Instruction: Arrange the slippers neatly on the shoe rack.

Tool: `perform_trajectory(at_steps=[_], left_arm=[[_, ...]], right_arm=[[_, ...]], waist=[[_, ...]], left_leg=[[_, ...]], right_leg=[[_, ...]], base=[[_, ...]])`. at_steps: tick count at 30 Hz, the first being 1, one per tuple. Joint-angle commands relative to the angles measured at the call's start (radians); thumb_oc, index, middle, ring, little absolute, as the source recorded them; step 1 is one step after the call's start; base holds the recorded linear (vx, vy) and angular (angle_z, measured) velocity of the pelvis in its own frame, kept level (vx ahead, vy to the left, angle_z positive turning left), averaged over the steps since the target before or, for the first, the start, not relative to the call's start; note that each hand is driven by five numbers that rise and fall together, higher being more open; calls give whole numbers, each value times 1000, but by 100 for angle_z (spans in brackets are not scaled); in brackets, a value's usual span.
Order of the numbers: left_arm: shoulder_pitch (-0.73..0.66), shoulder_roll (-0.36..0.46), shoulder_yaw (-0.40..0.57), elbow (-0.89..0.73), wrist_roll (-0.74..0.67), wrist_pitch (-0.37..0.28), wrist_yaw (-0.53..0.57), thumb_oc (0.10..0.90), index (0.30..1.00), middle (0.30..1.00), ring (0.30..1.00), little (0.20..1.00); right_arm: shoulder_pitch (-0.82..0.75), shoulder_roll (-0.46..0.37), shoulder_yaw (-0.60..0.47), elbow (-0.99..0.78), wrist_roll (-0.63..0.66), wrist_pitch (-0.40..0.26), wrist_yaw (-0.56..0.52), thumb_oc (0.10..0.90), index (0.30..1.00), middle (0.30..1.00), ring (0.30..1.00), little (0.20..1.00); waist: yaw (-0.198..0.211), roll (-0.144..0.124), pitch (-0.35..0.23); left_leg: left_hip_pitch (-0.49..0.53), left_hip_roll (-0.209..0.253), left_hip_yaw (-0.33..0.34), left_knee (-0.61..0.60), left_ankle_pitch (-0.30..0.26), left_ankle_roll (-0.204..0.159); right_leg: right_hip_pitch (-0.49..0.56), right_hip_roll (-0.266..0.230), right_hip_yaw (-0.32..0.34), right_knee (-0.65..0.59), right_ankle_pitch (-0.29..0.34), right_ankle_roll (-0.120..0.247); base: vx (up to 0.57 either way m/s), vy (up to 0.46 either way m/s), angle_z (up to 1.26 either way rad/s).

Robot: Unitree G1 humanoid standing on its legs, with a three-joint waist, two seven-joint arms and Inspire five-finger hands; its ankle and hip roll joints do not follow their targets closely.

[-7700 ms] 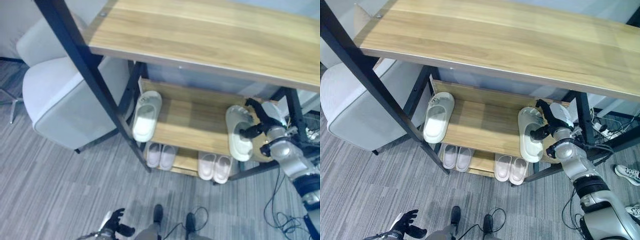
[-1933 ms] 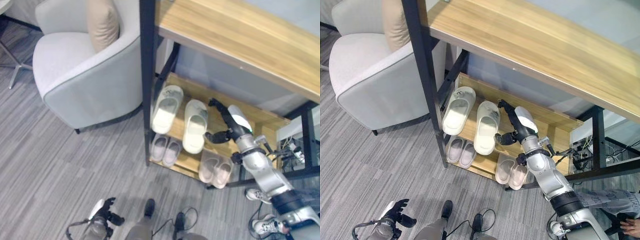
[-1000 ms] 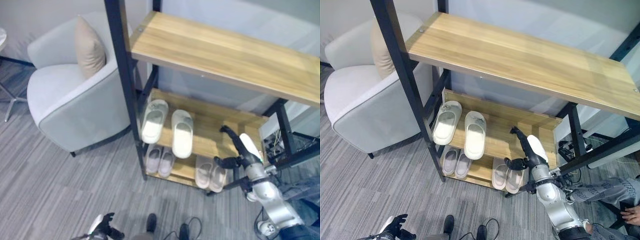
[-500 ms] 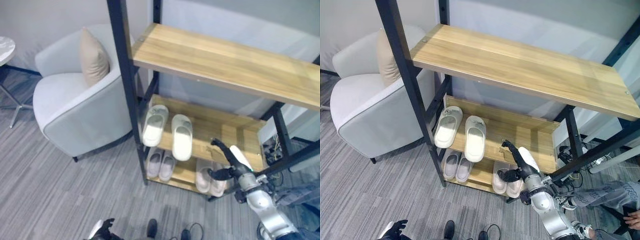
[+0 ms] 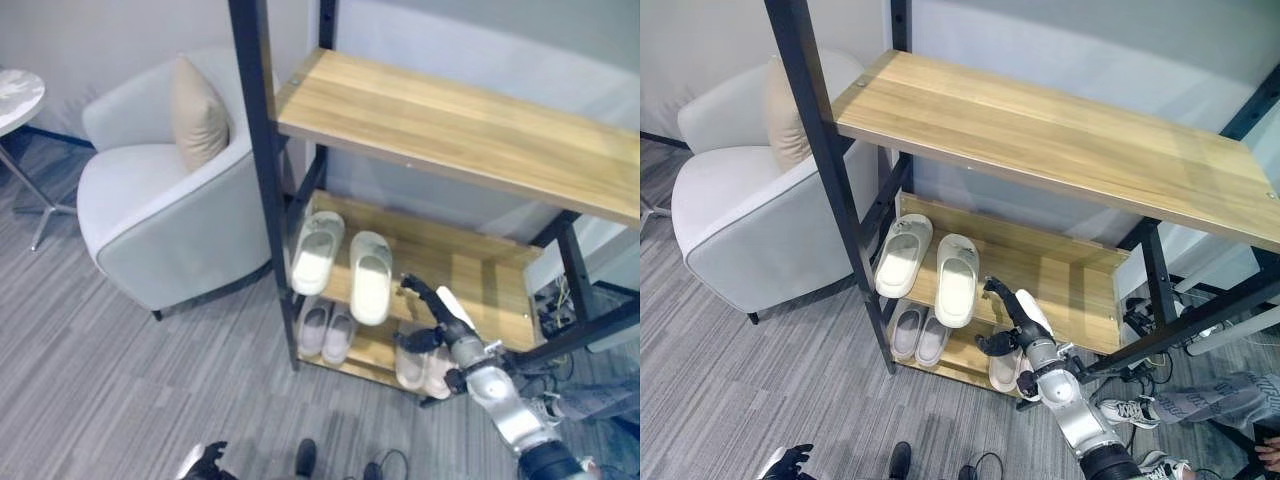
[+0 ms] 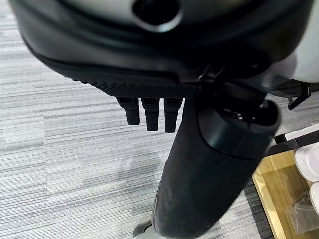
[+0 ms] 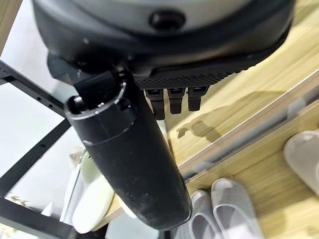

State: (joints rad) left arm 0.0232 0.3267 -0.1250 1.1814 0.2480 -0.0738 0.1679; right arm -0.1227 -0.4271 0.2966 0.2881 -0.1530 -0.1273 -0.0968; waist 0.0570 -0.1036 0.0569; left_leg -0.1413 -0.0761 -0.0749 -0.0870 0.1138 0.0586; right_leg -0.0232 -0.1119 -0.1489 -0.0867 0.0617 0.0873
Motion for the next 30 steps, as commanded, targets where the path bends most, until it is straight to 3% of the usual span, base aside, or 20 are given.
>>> perform_trajectory(at_steps=[1, 30], left_arm=[[-66, -2, -41, 49, -10, -26, 33, 800, 900, 900, 900, 900], [-76, -5, -60, 36, -22, -23, 59, 800, 900, 900, 900, 900]], right_arm=[[-144, -7, -12, -6, 37, -59, -45, 800, 900, 900, 900, 900], [-248, 91, 94, 68, 72, -45, -46, 800, 900, 900, 900, 900]], waist=[[24, 35, -9], [50, 40, -2]], left_leg=[[97, 12, 36, 0, -163, -24], [94, -2, 35, 0, -166, -15]], right_leg=[[-39, -64, -5, 41, -14, 68], [-47, -79, -14, 59, -16, 73]], base=[[0, 0, 0], [11, 10, 1]])
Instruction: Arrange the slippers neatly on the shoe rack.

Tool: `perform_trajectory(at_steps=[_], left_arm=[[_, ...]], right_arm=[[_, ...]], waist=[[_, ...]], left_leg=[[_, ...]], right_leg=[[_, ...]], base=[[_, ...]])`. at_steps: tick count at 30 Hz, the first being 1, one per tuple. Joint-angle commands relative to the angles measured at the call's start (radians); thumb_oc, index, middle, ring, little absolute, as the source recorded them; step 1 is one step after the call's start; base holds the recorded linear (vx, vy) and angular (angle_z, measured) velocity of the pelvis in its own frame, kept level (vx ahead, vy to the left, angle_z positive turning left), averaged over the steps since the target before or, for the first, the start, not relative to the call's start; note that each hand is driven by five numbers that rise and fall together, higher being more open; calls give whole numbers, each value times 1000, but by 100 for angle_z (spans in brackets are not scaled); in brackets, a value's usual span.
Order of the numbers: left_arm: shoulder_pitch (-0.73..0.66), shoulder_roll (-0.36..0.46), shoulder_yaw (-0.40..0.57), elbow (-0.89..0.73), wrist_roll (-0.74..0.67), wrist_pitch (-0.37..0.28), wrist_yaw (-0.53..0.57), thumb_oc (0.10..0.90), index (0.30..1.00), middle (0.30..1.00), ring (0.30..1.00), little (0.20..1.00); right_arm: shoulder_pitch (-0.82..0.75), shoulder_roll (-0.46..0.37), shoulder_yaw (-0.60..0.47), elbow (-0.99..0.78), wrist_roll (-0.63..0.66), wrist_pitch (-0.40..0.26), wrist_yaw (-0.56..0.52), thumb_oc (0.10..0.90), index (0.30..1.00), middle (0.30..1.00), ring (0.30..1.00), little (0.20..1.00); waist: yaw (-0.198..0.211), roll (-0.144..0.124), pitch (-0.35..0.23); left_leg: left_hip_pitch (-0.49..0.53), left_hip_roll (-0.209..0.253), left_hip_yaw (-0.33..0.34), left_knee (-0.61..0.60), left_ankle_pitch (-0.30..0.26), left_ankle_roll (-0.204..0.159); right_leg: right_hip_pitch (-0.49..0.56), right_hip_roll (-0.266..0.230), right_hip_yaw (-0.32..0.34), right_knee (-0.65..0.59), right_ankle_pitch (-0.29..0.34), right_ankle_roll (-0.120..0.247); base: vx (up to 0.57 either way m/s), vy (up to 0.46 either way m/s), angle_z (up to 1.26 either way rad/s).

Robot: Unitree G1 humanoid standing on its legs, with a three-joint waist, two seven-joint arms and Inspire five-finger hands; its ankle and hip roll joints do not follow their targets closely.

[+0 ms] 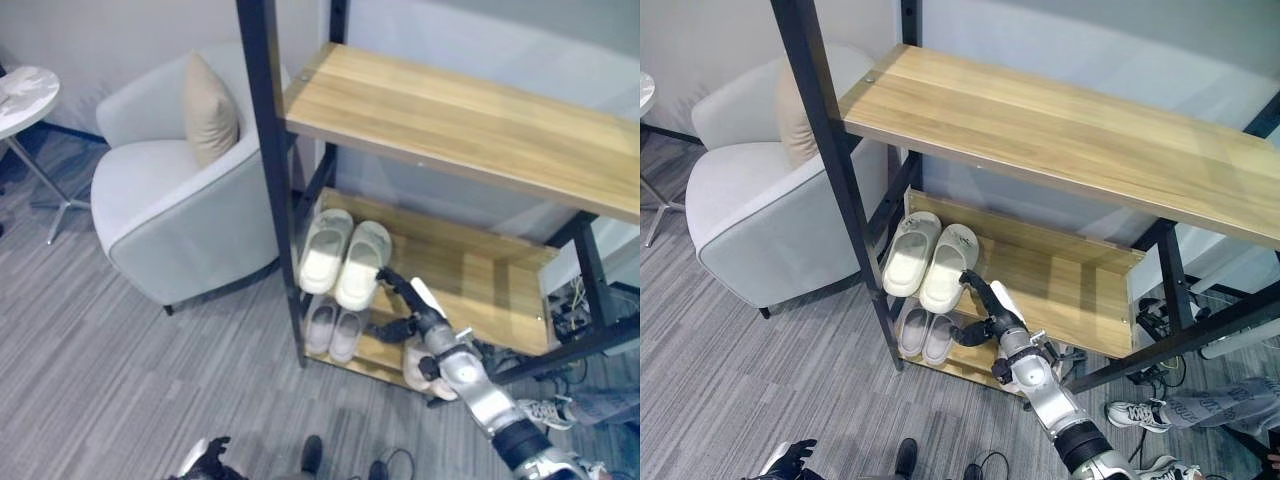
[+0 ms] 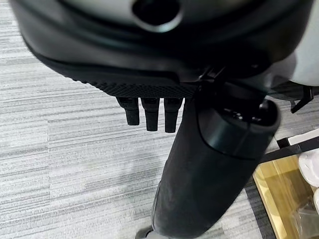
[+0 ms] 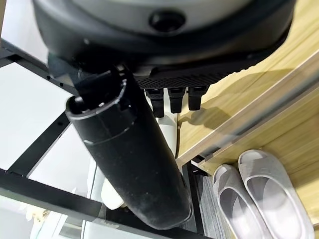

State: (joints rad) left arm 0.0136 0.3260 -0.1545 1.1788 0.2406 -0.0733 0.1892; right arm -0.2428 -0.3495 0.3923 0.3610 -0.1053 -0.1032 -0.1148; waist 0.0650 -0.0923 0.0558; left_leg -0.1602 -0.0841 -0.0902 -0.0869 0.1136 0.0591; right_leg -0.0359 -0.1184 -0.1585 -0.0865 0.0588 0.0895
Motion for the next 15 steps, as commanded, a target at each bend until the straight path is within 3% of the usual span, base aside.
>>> perform_trajectory(at_steps=[1, 10, 15], left_arm=[[-66, -4, -31, 37, -16, -22, 41, 800, 900, 900, 900, 900], [-63, -9, -33, 36, -25, -20, 52, 800, 900, 900, 900, 900], [-63, -15, -14, 50, -21, -17, 59, 800, 900, 900, 900, 900]], right_arm=[[-135, 19, 1, 6, 22, -67, -33, 800, 900, 900, 900, 900], [-159, 24, -6, 28, 17, -61, -66, 800, 900, 900, 900, 900], [-105, -28, -33, -13, -98, -53, -92, 800, 900, 900, 900, 900]], waist=[[44, 29, -2], [47, 34, -10], [34, 35, -17]], left_leg=[[118, 7, 50, 0, -167, -15], [133, 6, 53, 0, -171, -15], [152, 10, 57, 0, -176, -16]], right_leg=[[-30, -73, -4, 61, -16, 70], [-18, -74, -4, 60, -18, 71], [0, -72, -5, 67, -28, 69]], base=[[54, 19, 0], [5, 2, 0], [0, 0, 0]])
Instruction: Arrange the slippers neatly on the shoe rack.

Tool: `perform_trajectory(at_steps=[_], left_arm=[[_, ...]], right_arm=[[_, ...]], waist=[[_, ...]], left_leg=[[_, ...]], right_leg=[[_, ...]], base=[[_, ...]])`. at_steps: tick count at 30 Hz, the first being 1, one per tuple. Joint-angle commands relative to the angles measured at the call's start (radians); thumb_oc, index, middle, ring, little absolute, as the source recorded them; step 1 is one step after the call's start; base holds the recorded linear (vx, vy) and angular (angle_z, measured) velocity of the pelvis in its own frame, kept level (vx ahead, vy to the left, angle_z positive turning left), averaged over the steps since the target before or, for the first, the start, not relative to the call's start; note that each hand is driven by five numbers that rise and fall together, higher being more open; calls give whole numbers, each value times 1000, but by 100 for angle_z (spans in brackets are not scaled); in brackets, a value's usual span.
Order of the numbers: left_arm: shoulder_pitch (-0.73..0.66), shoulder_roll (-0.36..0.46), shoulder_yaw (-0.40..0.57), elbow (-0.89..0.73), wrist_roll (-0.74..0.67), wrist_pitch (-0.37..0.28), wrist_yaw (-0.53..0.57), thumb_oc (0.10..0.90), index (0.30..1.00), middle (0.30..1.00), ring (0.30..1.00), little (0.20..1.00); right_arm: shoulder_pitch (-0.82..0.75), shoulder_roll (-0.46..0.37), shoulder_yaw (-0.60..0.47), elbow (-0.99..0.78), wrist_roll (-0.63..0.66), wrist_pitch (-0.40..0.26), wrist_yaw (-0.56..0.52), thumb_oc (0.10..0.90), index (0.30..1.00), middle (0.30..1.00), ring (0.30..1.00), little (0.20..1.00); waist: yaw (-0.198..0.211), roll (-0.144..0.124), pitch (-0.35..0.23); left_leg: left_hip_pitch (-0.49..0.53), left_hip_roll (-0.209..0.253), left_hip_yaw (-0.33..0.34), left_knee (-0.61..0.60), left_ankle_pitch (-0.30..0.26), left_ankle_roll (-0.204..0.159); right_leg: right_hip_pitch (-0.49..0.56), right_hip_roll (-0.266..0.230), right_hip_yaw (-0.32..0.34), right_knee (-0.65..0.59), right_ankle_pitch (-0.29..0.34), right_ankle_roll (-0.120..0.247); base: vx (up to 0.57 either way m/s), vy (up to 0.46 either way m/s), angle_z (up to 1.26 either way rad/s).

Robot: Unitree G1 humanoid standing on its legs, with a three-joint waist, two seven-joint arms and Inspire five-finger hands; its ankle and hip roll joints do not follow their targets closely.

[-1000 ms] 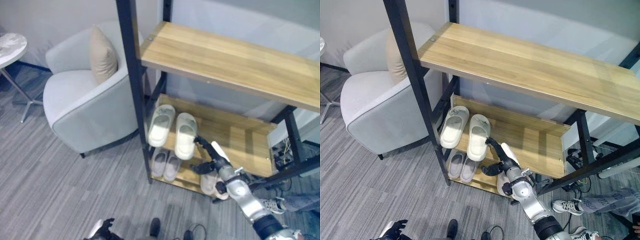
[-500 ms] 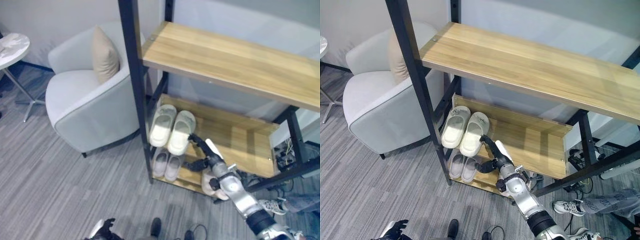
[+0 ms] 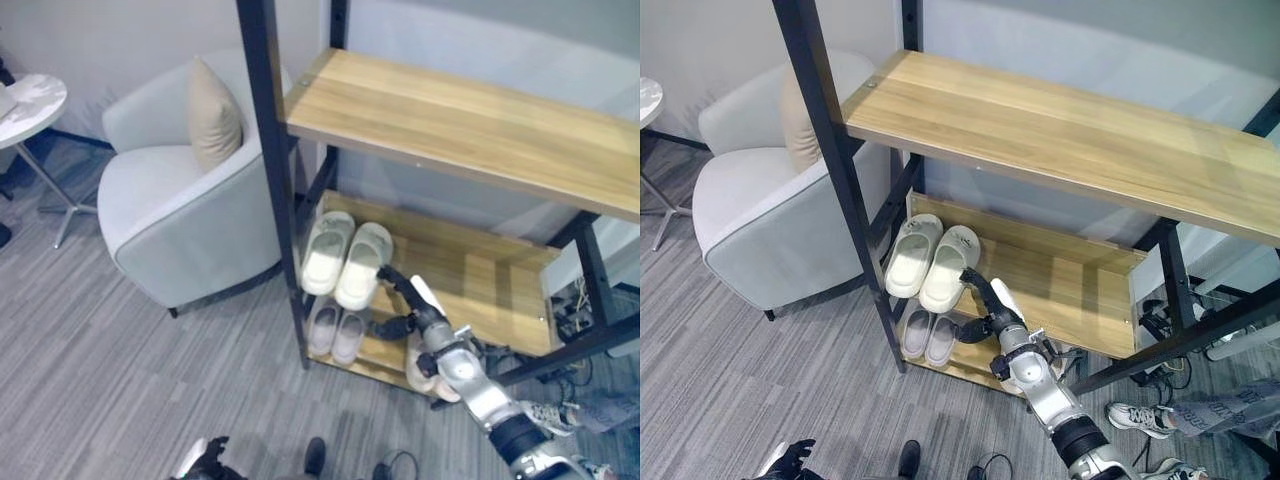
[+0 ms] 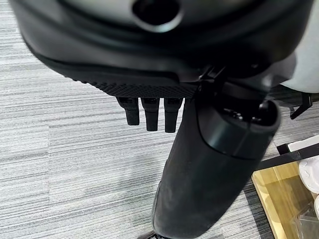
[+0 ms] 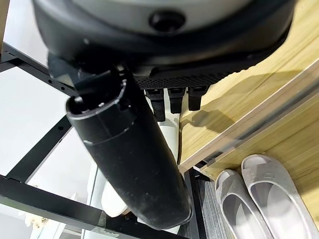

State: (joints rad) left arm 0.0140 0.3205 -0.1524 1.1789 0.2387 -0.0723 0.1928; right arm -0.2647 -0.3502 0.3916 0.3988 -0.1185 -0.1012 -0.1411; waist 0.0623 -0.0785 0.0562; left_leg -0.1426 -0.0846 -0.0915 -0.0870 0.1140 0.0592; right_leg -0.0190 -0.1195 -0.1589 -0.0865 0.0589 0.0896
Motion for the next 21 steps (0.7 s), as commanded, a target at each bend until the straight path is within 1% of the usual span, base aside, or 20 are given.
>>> perform_trajectory(at_steps=[1, 3, 5, 11, 17, 21], left_arm=[[-61, -11, -14, 51, -19, -18, 57, 800, 900, 900, 900, 900], [-63, -8, -6, 45, -20, -18, 62, 800, 900, 900, 900, 900], [-65, -7, -4, 40, -18, -17, 62, 800, 900, 900, 900, 900], [-52, -19, -9, 52, -9, -14, 52, 800, 900, 900, 900, 900], [-40, -25, 0, 59, -8, -15, 44, 800, 900, 900, 900, 900], [-26, -34, 13, 70, -4, -16, 36, 800, 900, 900, 900, 900]], right_arm=[[-74, -34, -36, -61, -102, -53, -69, 800, 900, 900, 900, 900], [-55, -65, -52, -97, -154, -49, -80, 800, 900, 900, 900, 900], [-38, -80, -65, -123, -168, -46, -76, 800, 900, 900, 900, 900], [4, -91, -89, -152, -175, -45, -72, 800, 900, 900, 900, 900], [49, -104, -109, -210, -181, -50, -54, 800, 900, 900, 900, 900], [130, -132, -172, -298, -161, -75, -52, 800, 900, 900, 900, 900]], waist=[[35, 22, -18], [30, 23, -22], [26, 22, -26], [18, 21, -42], [10, 26, -51], [-9, 32, -58]], left_leg=[[137, 12, 58, 0, -177, -16], [144, 15, 60, 0, -176, -18], [151, 18, 62, 0, -179, -19], [176, 29, 72, 0, -183, -25], [194, 39, 77, 0, -184, -31], [197, 48, 83, 0, -174, -39]], right_leg=[[-15, -70, -4, 68, -29, 69], [-10, -69, -6, 72, -33, 69], [-3, -67, -5, 71, -37, 67], [19, -56, -3, 64, -48, 60], [35, -48, 0, 62, -55, 54], [40, -38, 3, 65, -61, 44]], base=[[0, 0, 0], [-5, -17, 1], [-5, -40, 0], [-9, -55, -5], [-31, -57, -2], [-92, -99, -1]])
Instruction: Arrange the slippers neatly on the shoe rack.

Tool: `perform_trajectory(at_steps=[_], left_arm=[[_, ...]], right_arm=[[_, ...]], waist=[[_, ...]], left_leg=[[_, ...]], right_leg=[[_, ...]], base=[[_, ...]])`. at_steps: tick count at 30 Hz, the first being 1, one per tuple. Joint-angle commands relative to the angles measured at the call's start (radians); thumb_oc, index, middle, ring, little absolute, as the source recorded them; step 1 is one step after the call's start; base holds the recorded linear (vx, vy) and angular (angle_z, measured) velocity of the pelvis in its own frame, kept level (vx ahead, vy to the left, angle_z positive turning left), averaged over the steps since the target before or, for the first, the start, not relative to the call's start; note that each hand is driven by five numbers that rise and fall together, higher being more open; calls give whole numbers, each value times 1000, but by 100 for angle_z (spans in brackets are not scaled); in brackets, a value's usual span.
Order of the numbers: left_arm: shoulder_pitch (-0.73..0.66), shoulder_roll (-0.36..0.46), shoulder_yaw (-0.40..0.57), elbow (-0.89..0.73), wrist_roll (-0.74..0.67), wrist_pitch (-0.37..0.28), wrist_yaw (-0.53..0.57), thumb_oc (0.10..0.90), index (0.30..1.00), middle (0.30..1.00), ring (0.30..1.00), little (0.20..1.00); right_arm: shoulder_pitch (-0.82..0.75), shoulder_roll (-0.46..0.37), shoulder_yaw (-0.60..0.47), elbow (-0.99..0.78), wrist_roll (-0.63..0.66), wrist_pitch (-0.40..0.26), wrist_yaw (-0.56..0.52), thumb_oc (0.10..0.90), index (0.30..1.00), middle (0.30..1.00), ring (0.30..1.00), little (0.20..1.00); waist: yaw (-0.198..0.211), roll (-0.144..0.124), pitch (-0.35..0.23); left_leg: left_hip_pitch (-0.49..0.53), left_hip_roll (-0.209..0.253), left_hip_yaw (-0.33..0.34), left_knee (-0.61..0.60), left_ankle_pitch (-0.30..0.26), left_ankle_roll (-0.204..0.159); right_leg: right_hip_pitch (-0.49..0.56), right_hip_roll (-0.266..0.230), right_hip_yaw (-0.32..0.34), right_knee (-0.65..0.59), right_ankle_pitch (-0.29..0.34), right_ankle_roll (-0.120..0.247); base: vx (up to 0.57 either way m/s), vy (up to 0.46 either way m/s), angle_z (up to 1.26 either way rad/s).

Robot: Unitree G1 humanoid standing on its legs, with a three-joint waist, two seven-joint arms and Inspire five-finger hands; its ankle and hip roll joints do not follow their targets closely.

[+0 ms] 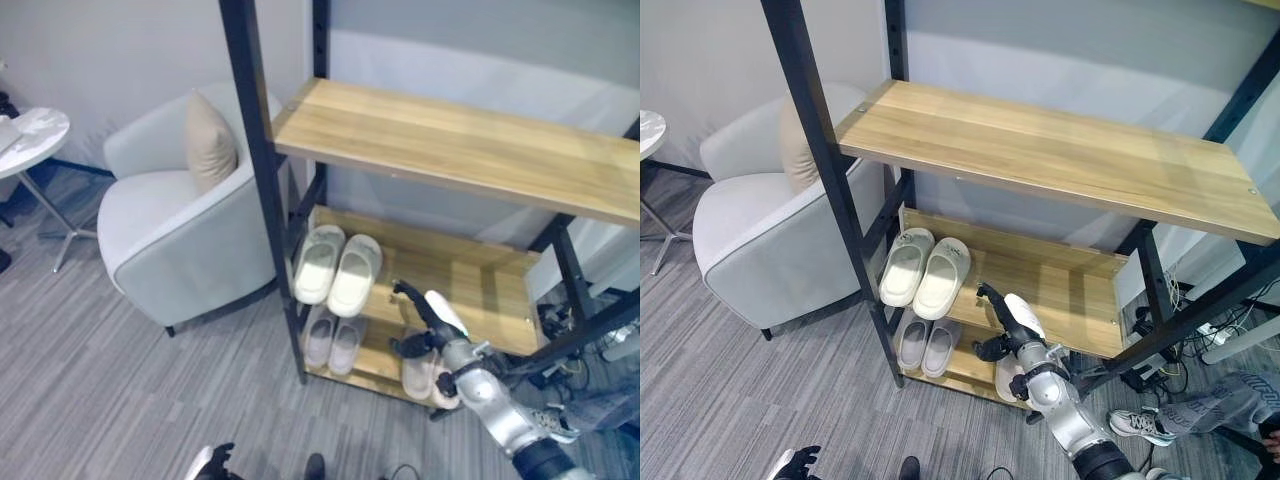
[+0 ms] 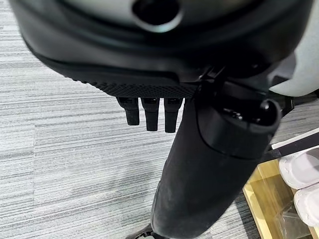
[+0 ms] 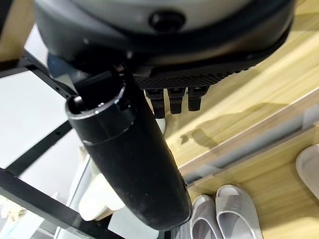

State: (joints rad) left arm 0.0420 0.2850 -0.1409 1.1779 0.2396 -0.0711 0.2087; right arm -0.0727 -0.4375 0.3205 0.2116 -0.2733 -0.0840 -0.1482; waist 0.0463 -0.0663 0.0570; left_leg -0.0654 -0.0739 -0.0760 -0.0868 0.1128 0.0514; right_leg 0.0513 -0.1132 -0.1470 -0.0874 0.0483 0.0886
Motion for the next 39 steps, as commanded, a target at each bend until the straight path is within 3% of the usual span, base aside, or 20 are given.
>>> perform_trajectory(at_steps=[1, 6, 9, 23, 30, 39], left_arm=[[-47, -5, 11, 79, -9, -19, 16, 800, 900, 900, 900, 900], [-46, -8, 50, 67, -34, -32, -4, 800, 900, 900, 900, 900], [-39, -17, 46, 67, -32, -36, -8, 800, 900, 900, 900, 900], [-33, -64, 11, 80, -37, -50, -32, 800, 900, 900, 900, 900], [-41, -62, -5, 67, -45, -48, -28, 800, 900, 900, 900, 900], [-27, -60, -21, 66, -30, -50, -31, 800, 900, 900, 900, 900]], right_arm=[[-11, -60, -126, -156, 5, -104, -28, 800, 900, 900, 900, 900], [181, -114, -216, -306, 32, -148, 46, 800, 900, 900, 900, 900], [219, -115, -232, -324, 43, -159, 58, 800, 900, 900, 900, 900], [325, -92, -227, -167, 54, -150, 67, 800, 900, 900, 900, 900], [335, -65, -211, -67, 53, -128, 50, 800, 900, 900, 900, 900], [310, -67, -186, -84, 29, -134, 47, 800, 900, 900, 900, 900]], waist=[[0, 22, -61], [-33, 41, -72], [-41, 47, -72], [-86, 89, -65], [-98, 90, -67], [-86, 77, -63]], left_leg=[[121, 41, 68, 0, -170, -34], [129, 54, 81, 0, -158, -46], [124, 58, 85, 0, -151, -51], [119, 65, 110, 0, -139, -57], [122, 71, 107, 0, -136, -62], [121, 75, 93, 0, -133, -63]], right_leg=[[-29, -40, -9, 68, -53, 42], [-13, -24, 2, 43, -54, 34], [-12, -19, 5, 38, -55, 31], [-20, 5, 46, 16, -46, 16], [-15, 15, 50, 11, -49, 9], [-14, 21, 42, 13, -49, 3]], base=[[-115, -123, 2], [-109, -134, -7], [-90, -88, -12], [-45, -47, -12], [-7, -15, -1], [0, 0, 0]])
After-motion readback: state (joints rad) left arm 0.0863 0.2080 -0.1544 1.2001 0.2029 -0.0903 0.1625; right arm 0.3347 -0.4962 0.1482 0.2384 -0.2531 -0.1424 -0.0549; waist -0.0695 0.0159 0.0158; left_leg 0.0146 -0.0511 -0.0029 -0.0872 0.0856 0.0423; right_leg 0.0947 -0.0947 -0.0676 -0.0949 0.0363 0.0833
